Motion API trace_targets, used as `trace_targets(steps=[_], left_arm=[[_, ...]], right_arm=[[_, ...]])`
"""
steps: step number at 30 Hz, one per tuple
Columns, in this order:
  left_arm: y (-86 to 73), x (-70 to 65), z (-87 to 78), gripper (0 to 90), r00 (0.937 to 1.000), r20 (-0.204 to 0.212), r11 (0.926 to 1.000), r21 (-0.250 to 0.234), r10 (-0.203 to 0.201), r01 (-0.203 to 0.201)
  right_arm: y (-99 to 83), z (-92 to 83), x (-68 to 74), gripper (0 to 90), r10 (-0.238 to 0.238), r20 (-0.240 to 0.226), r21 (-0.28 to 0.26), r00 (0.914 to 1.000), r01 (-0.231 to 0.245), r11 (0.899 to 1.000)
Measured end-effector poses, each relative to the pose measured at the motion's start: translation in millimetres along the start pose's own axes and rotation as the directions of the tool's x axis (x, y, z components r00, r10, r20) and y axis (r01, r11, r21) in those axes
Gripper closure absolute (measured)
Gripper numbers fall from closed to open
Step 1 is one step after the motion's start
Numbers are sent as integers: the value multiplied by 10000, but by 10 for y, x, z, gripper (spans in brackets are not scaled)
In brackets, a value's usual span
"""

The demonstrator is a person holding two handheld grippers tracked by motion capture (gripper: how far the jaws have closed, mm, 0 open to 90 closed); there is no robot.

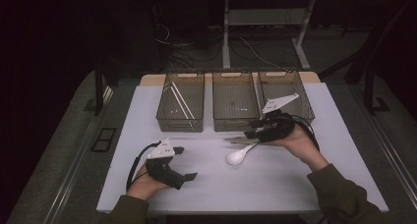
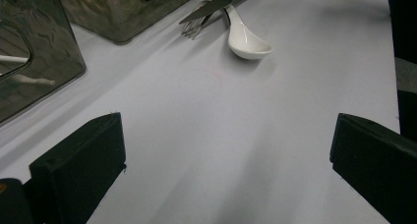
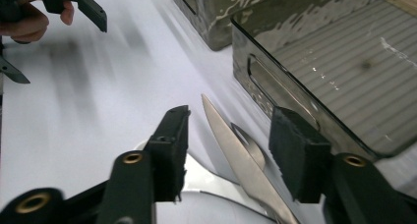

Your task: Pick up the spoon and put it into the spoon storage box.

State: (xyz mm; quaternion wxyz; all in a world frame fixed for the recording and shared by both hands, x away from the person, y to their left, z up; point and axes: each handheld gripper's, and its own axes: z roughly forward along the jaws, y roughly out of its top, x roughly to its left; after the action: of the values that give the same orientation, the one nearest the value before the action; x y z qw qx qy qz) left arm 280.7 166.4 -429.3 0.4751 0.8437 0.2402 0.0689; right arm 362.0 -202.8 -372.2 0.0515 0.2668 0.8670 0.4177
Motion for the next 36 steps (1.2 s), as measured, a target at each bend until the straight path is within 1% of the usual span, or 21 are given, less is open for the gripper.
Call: trace_targets(steps=[1, 3, 6, 7, 11, 12, 13, 14, 16, 20, 26, 27, 31, 32, 35, 36], left_arm=[[1, -1, 0, 0, 10000, -8, 10000, 2, 2, -2], [0, -6, -4, 0, 10000, -12, 10000, 1, 24, -24], [0, -3, 4, 0, 10000, -26, 10000, -45, 24, -24], [3, 1, 8, 0, 10000, -10, 10000, -39, 52, -52], [6, 5, 10, 0, 10000, 11, 10000, -61, 58, -58], [5, 3, 11, 0, 10000, -1, 10000, -38, 50, -50], [6, 2, 8, 0, 10000, -12, 10000, -51, 52, -52], [9, 1, 7, 0, 10000, -24, 10000, -57, 58, -58], [9, -6, 13, 0, 10000, -31, 10000, -21, 46, -46], [4, 2, 15, 0, 10000, -25, 10000, -4, 12, -12], [-1, -2, 19, 0, 10000, 34, 10000, 24, 26, -26], [-1, -4, 21, 0, 10000, 48, 10000, 9, 16, -16], [1, -6, 21, 0, 10000, 51, 10000, 2, 17, -17], [1, -4, 20, 0, 10000, 60, 10000, -16, 1, -1], [2, -4, 20, 0, 10000, 58, 10000, -15, 7, -7], [2, -4, 21, 0, 10000, 62, 10000, -7, 12, -12]], right_arm=[[-25, -6, -2, 535, 41, -5, 45, 10000, -41, 10000], [-73, -5, -1, 606, 43, 164, 97, 9999, -44, 9999], [-129, 13, 16, 703, 49, 214, 238, 9998, -54, 9997], [-144, 23, 19, 721, 80, 178, 273, 9998, -85, 9996], [-193, 116, 29, 823, 16, 211, 638, 9998, -29, 9980], [-203, 142, 29, 840, 50, 191, 733, 9998, -64, 9973], [-213, 168, 32, 878, 10, 139, 800, 9999, -21, 9968], [-225, 200, 36, 892, -36, 100, 867, 9999, 27, 9962], [-239, 260, 32, 894, -71, 113, 1073, 9999, 59, 9942], [-243, 345, 32, 894, -83, 50, 1110, 10000, 77, 9938], [-254, 463, 48, 894, -211, 21, 1367, 9998, 206, 9904], [-256, 478, 58, 894, -245, 102, 1403, 9996, 228, 9899], [-258, 526, 86, 894, -566, 92, 1563, 9984, 545, 9862], [-260, 538, 93, 895, -555, 127, 1566, 9984, 529, 9862], [-268, 576, 92, 894, -658, 167, 1644, 9977, 622, 9844], [-270, 588, 86, 895, -784, 222, 1683, 9967, 735, 9830]])
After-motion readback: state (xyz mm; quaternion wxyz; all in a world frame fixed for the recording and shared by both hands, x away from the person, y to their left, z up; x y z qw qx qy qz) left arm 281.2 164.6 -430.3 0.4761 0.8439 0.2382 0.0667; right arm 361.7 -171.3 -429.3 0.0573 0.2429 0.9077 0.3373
